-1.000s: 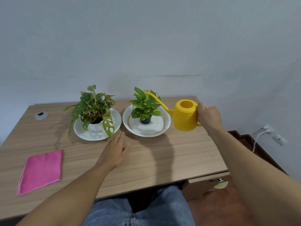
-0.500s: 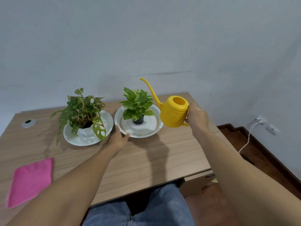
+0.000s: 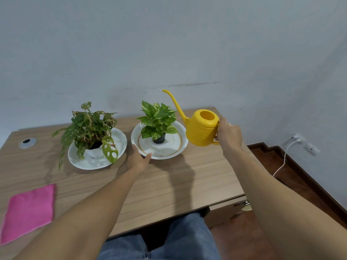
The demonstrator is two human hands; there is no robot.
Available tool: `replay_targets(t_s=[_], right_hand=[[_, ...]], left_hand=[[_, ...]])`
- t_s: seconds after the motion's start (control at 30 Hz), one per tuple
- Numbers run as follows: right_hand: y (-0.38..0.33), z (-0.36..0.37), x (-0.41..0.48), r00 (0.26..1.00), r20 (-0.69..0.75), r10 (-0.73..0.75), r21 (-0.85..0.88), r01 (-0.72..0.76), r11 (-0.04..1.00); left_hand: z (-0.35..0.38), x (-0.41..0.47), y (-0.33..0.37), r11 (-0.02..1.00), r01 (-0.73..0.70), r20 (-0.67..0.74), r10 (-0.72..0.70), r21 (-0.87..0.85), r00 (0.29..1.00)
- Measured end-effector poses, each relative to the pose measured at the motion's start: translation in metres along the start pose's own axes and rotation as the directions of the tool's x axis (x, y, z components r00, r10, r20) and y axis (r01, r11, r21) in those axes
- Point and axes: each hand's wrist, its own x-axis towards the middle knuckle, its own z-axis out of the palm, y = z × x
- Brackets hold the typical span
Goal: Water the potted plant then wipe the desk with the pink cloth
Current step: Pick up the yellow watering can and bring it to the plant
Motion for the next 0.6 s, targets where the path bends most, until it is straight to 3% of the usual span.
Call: replay_targets(t_s=[0.6], right_hand=[[0.0,-0.011,0.01,1.0,-0.02,-0.012,-0.014,0.012,1.0]], left_hand=[[0.035,-0.01,0.039,0.998,-0.061,0.034,0.061,0.013,0.998]])
